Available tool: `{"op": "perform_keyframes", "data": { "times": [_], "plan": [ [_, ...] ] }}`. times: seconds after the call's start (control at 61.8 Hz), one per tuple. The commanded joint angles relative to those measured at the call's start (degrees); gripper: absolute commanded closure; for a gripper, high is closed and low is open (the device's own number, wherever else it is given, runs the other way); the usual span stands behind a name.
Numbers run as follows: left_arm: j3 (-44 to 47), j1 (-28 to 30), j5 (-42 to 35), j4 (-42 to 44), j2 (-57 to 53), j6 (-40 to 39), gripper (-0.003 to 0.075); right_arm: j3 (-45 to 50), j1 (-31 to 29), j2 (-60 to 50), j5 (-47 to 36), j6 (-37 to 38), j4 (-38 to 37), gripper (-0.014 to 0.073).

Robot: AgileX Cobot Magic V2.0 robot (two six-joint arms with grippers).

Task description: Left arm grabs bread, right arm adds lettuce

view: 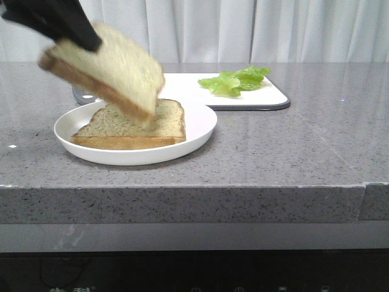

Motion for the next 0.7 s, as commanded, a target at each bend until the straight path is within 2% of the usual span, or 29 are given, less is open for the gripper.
{"op": "perform_keyframes", "data": {
  "times": [0.0, 0.356, 0.582, 0.679],
  "plan": [
    [-1.04, -0.02, -1.77, -0.76, -5.85, 0.24, 0.0741, -4.05, -0.36, 3.08, -1.23, -1.16, 1.42, 0.024],
    [8.3, 8.67, -2.12, -0.27, -18.51, 0.24, 0.0741, -12.16, -0.36, 18.06, -4.78, -2.16, 9.27, 0.024],
    [10.28, 8.89, -2.12, 2.68, -20.86, 0.24, 0.0741, -21.16, -0.36, 31.29, -7.26, -5.46, 17.61, 0.0235],
    [10.28, 8.89, -2.38, 2.68, -20.86, 0.24, 0.0741, -25.43, -0.36, 36.58, -6.85, -9.17, 22.59, 0.0174]
  ]
}}
